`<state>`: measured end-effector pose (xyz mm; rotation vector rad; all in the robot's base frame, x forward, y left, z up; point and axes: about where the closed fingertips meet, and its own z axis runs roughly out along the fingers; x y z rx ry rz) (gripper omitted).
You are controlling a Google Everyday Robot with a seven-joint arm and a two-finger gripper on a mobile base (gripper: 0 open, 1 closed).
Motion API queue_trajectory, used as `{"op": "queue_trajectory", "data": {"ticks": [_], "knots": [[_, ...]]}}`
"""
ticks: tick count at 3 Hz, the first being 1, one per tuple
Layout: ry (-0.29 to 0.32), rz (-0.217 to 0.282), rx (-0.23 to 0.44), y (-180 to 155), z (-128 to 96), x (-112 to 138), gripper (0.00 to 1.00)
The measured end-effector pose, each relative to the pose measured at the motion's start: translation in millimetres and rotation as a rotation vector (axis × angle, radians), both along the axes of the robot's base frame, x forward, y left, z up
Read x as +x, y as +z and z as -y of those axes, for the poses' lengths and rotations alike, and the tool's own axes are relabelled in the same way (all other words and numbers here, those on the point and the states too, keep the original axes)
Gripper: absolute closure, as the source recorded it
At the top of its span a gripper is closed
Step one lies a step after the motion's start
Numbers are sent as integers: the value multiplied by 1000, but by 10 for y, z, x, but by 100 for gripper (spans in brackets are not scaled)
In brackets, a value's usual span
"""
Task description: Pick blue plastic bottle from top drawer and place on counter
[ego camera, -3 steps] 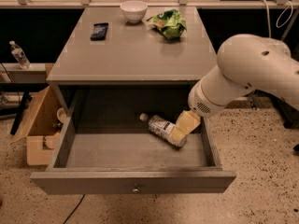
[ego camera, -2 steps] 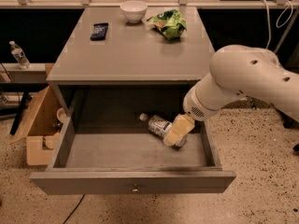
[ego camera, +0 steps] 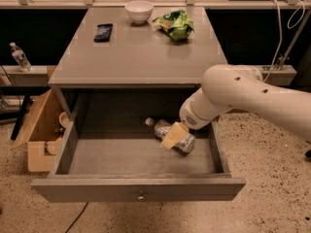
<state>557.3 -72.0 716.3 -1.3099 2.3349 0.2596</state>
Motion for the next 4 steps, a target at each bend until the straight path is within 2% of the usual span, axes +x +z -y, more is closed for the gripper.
{"op": "queue_trajectory", "data": {"ticks": [3,4], "knots": [[-9,-106,-19,-735,-342,266,0],[-16,-133,-18,-896,-345,269,17]]}}
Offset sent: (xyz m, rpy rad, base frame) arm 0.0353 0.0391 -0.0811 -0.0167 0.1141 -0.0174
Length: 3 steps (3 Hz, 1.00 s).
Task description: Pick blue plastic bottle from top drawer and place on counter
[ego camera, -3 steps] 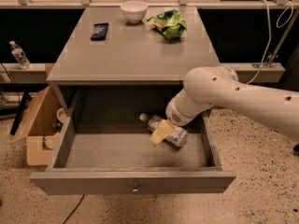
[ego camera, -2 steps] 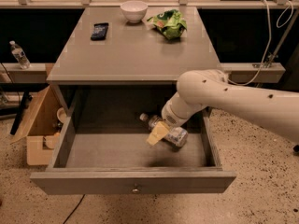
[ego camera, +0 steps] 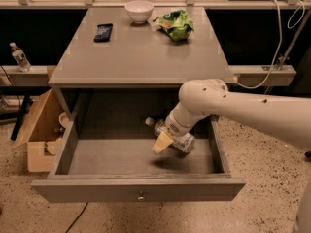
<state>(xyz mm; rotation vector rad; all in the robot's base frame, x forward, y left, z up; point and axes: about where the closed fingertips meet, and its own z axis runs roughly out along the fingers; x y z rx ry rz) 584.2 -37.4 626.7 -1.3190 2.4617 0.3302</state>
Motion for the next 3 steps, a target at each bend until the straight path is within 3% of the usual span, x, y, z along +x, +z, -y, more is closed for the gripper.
{"op": "queue_trajectory", "data": {"ticks": [2,3], "knots": [[-21,28,40,132,185,-141,63],[-23,109,107,607,477,-287,93]]}}
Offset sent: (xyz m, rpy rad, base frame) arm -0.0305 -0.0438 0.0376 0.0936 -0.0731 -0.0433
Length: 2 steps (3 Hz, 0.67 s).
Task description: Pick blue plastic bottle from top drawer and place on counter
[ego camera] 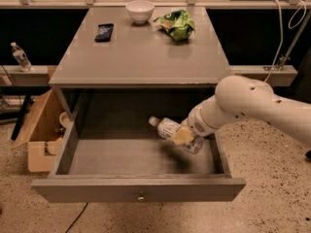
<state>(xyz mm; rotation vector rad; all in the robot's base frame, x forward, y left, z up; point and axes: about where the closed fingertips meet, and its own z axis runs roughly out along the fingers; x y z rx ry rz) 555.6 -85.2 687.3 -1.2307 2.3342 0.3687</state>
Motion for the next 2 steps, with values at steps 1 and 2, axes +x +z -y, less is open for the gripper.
{"op": "queue_trajectory", "data": {"ticks": [1,2], "knots": [[35,86,44,442,341,-108,100],[33,96,38,486,359,-119,100]]}}
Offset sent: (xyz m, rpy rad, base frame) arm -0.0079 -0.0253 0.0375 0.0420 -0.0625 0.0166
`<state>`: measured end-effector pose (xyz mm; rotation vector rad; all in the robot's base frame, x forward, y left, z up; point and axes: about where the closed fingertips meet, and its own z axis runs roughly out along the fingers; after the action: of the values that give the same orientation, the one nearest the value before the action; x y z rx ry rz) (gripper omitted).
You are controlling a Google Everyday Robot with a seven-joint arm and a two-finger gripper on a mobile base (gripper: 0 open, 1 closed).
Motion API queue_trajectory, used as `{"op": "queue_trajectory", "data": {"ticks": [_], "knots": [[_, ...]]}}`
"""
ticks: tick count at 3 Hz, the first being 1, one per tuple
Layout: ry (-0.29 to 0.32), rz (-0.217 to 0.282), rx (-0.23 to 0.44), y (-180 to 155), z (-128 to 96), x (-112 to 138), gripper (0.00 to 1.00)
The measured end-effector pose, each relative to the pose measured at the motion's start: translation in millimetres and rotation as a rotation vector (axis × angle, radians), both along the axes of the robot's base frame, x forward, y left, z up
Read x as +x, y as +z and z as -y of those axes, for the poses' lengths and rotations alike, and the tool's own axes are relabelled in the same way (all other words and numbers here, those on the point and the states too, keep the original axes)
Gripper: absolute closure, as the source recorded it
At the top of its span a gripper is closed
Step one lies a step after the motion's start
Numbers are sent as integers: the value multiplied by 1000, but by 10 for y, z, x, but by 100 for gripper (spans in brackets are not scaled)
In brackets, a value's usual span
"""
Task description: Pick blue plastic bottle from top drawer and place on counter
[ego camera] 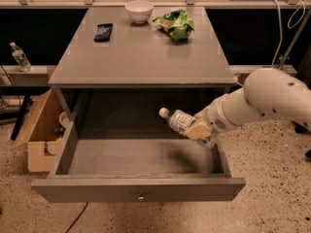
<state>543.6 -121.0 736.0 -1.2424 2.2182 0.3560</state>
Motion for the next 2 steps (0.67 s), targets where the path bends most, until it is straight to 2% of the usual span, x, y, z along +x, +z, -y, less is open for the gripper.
{"op": "queue_trajectory", "data": {"ticks": [2], "knots": [[-34,196,-100,926,338,-219,100]]}}
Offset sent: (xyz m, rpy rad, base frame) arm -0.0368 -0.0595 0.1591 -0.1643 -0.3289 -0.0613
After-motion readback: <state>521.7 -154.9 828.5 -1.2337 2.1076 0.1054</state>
